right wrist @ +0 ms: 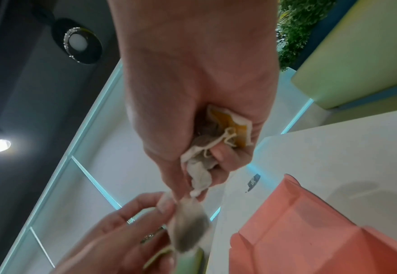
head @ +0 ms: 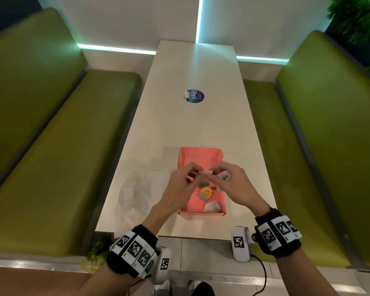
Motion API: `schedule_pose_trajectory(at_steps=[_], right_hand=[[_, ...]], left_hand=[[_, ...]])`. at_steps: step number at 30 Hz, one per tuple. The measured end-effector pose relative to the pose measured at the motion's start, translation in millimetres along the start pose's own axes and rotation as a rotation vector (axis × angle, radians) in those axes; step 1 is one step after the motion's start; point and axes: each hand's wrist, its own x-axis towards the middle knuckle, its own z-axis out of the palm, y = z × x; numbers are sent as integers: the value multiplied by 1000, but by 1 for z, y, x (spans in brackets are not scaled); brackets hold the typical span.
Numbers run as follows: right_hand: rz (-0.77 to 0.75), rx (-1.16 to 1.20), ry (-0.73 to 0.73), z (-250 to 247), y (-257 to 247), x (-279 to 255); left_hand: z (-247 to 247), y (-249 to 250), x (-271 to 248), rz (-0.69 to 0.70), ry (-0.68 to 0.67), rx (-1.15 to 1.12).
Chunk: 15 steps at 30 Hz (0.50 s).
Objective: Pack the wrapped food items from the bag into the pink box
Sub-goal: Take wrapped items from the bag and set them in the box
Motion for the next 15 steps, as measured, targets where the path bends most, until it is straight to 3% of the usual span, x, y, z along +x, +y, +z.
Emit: schedule_pose_trajectory(at_steps=[3, 7, 12, 15], right_hand=[[53, 22, -76, 8, 11, -8], [107, -86, -175, 13, 23, -18], [14, 58, 62, 4, 2, -14], [-68, 180, 96, 6, -17, -12]], left_hand=[[-10, 8, 3, -7, 93, -73], [-21, 11, 6, -16, 116, -91], [-24, 10, 3, -23, 99, -75], [-22, 12, 1, 0, 66, -76]])
